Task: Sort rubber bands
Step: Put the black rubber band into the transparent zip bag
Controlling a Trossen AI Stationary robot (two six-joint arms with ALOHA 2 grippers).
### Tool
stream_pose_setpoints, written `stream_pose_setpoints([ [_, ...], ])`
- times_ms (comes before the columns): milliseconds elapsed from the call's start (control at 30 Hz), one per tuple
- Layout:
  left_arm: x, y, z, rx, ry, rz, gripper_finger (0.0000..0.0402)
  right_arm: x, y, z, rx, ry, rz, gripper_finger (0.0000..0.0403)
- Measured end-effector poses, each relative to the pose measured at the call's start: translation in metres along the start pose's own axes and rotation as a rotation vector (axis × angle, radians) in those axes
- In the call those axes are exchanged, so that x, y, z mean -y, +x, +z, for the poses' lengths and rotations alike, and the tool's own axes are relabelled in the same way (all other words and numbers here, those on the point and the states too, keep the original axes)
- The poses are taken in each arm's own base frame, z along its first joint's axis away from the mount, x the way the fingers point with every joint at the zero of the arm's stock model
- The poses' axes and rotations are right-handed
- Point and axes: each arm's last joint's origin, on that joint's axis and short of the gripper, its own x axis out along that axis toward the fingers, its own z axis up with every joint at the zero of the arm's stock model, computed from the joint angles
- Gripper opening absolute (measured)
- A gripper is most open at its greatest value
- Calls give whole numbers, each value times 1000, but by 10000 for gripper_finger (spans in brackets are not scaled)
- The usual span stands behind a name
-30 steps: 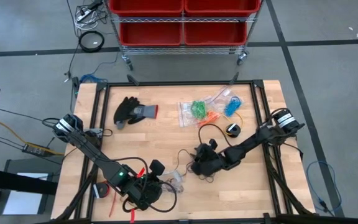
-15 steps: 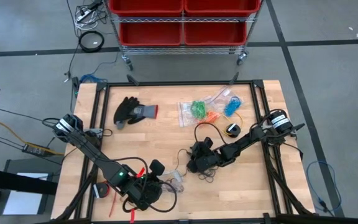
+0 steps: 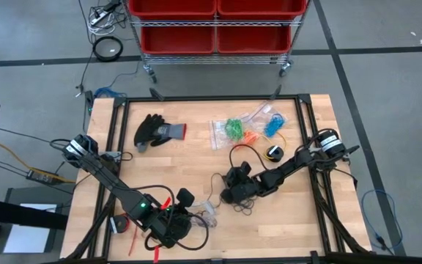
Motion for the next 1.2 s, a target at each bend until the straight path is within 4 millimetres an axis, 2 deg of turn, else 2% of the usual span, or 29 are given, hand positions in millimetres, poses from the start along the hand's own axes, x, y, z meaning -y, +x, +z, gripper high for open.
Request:
stream_pose_setpoints([
  [200,0,0,0,2,-1,0,2,-7,-16,7,15,-27,54,0],
  [400,0,0,1,14,-8,1,2,-7,-16,8,29,0,43,8],
  [600,0,0,4,36,-20,3,2,-6,-16,9,37,18,37,69],
  [867,0,0,4,38,-21,3,2,0,-7,13,-18,166,58,151],
  [1200,0,0,4,38,-21,3,2,-2,-6,16,-10,202,80,149],
])
